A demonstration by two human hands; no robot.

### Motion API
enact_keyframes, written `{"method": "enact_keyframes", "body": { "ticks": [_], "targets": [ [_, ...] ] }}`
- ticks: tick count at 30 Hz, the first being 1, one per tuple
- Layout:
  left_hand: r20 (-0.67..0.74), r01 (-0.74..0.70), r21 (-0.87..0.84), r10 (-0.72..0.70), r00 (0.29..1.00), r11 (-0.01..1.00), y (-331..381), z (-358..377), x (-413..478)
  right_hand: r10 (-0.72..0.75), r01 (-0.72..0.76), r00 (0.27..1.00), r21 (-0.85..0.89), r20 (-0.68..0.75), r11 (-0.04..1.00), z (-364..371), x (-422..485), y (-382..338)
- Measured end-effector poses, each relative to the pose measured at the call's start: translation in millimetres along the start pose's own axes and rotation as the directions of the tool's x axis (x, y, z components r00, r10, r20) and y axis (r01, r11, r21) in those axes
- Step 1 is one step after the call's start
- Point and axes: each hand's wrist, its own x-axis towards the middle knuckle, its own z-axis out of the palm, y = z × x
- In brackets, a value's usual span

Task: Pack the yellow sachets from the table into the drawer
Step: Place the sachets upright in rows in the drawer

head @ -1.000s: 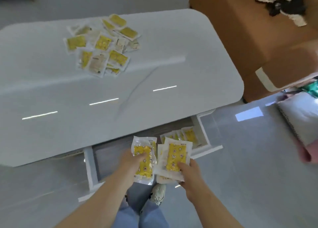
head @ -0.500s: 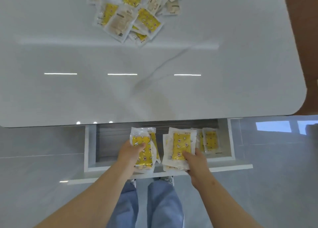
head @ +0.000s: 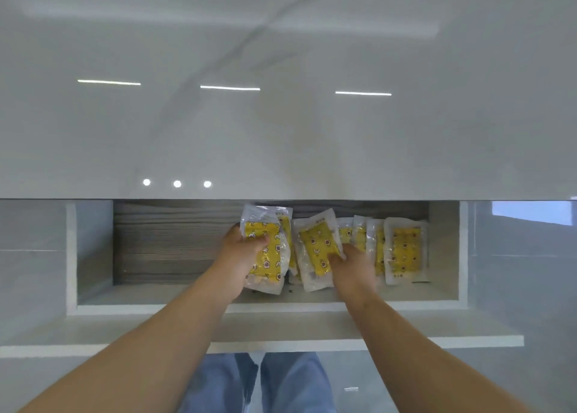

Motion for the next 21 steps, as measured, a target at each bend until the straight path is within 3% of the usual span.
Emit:
{"method": "enact_keyframes", "body": {
  "ticks": [5, 8, 12, 15, 17, 19, 21],
  "targets": [
    [-0.034, -0.035, 0.124, 0.04, 0.999, 0.992, -18, 15, 15, -0.018, -0.021, 0.991, -0.29, -0.13, 0.957, 1, 3, 10],
    [-0.084, -0.041, 0.209, 0.06, 0.995, 0.977, -24, 19, 21, 0.018, -0.067, 0.987, -0.305, -0.16, 0.95, -5, 6, 17],
    [-0.111, -0.063, 0.577, 0.154, 0.982, 0.815, -30, 19, 31, 0.143, -0.168, 0.985, -0.343, -0.097, 0.924, -8, 14, 19],
    [-0.123, -0.041, 0.69, 0.173, 0.977, 0.723, -27, 17, 32, 0.146, -0.2, 0.973, -0.334, -0.181, 0.921, -7, 17, 16],
    [-0.149, -0.031, 0.735, 0.207, 0.967, 0.678, -26, 16, 29, 0.058, -0.158, 0.964, -0.382, -0.259, 0.911, -9, 13, 14],
    [-0.169, -0.048, 0.799, 0.3, 0.939, 0.6, -26, 13, 21, -0.138, 0.011, 0.962, -0.473, -0.235, 0.881, -9, 10, 11],
    [-0.04, -0.155, 0.912, 0.457, 0.889, 0.38, -24, 12, 14, -0.315, 0.208, 0.943, -0.543, -0.111, 0.813, -5, 10, 8]
  ]
}}
